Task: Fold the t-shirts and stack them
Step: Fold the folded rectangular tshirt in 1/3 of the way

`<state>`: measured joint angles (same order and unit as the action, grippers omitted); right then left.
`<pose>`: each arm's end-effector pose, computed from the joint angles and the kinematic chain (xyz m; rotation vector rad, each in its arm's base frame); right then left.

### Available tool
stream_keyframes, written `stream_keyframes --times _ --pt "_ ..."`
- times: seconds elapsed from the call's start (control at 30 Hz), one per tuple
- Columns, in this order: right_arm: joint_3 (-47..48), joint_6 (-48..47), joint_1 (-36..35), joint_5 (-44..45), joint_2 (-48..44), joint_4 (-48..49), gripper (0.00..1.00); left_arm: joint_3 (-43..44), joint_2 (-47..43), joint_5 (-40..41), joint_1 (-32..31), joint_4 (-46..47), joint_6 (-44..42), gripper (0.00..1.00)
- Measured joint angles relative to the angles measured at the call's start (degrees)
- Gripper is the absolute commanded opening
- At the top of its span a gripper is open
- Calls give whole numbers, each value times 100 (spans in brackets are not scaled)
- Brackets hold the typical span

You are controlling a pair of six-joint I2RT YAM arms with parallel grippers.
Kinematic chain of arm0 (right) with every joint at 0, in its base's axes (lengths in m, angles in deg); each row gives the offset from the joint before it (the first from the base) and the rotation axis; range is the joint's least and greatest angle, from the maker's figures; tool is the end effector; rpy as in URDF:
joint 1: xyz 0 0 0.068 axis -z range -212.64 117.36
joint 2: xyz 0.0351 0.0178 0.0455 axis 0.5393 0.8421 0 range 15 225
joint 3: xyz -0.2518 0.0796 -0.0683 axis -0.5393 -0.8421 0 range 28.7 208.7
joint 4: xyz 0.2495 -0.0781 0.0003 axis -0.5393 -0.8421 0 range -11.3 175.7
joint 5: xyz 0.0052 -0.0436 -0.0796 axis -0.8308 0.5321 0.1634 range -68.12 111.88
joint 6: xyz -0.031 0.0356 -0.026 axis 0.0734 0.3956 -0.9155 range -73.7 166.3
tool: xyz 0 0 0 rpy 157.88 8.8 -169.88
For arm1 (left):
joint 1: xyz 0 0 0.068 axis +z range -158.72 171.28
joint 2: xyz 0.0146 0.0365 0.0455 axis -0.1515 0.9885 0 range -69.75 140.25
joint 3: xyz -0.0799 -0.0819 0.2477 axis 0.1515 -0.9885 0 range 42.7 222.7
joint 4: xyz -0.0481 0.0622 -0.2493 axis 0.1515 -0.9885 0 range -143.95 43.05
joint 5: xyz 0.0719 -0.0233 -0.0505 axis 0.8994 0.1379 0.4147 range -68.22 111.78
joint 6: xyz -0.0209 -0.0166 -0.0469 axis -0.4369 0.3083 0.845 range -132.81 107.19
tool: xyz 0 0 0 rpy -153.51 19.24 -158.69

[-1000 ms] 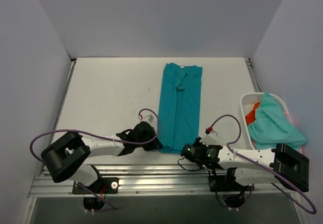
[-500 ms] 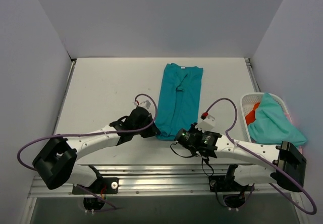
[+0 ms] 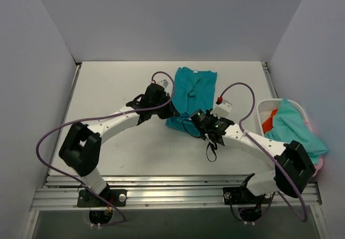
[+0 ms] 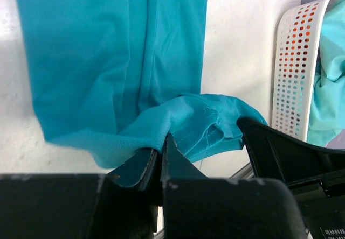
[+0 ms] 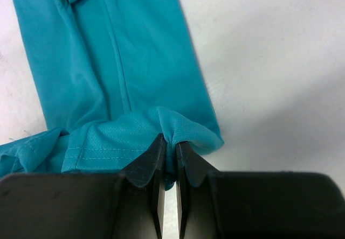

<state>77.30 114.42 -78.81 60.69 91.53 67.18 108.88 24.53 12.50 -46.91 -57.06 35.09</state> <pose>0.2053 0.1816 0.2348 0.7116 2.0691 0.3131 0.2869 -0.2333 0.2468 -0.1096 2.4177 -0.9448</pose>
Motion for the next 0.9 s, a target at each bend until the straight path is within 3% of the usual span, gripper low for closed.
stream_keyframes --times 0.2,0.4,0.5,0.6,0.67,0.7,0.73,0.8,0.9 --pt "522 -623 645 -146 767 328 0 951 1049 -321 170 -98 -85 8" --pt "1340 -1150 1226 -466 2127 820 0 1757 1851 -496 398 -212 -168 11" --pt "1928 -1294 1519 -570 2951 850 2 2238 2302 -647 605 -247 -203 21" --pt "2461 -1351 1742 -608 3609 800 9 2758 2822 -872 885 -229 -238 56" --pt "2802 -1353 1888 -590 3873 636 41 3040 3130 -1056 1093 -227 -299 89" --pt "2959 -1384 1950 -551 3950 557 73 3178 3268 -1165 1196 -232 -330 95" --pt "3154 -1397 2009 -511 4011 444 83 3373 3453 -1290 1311 -256 -328 94" --pt "3652 -1464 2109 -391 4133 232 94 3810 3781 -1482 1491 -291 -323 94" --pt "4334 -1582 2214 -208 4210 17 96 4503 4192 -1700 1685 -352 -326 94"
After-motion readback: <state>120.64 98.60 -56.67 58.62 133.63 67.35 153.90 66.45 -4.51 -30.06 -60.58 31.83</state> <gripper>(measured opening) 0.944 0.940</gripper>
